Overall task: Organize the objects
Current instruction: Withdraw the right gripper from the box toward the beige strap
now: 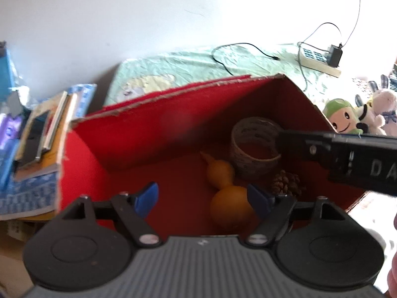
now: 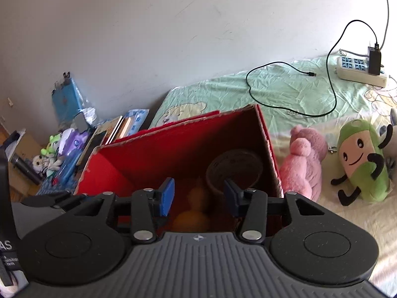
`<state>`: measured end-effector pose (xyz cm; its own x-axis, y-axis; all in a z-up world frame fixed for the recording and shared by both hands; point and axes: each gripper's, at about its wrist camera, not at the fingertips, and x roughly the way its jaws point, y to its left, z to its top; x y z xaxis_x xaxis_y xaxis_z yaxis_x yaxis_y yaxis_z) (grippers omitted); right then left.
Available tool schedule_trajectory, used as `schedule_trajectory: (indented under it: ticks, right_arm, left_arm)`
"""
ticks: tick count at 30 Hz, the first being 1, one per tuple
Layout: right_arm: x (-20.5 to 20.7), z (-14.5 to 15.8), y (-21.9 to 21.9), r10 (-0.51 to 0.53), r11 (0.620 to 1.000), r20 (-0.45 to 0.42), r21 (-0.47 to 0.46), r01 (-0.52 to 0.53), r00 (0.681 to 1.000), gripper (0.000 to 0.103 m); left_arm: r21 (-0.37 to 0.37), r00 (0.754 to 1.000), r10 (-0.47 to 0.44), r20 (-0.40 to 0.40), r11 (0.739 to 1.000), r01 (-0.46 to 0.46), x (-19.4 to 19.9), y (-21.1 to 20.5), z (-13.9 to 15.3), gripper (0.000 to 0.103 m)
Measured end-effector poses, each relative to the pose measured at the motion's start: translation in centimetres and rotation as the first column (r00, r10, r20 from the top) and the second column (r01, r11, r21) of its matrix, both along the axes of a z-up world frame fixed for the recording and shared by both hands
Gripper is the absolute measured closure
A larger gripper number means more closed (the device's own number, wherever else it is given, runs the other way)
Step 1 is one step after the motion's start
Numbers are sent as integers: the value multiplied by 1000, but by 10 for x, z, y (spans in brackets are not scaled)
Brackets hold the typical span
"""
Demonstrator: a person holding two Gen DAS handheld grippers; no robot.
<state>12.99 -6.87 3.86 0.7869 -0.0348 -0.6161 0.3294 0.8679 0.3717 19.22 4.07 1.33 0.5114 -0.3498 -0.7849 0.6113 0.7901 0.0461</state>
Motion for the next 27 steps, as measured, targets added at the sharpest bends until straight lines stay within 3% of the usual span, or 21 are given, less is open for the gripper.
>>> schedule_trajectory:
  ticks: [15, 27]
  right_arm:
    - [-37, 9, 0, 139, 988, 49, 65, -142, 989, 55]
    - [-65, 12, -7, 231, 964, 88, 115, -241, 969, 55]
  left_arm:
    - [47, 983, 175, 51, 983, -177, -34, 13, 17, 22]
    - [82, 958, 264, 111, 958, -273, -78, 10, 27, 21]
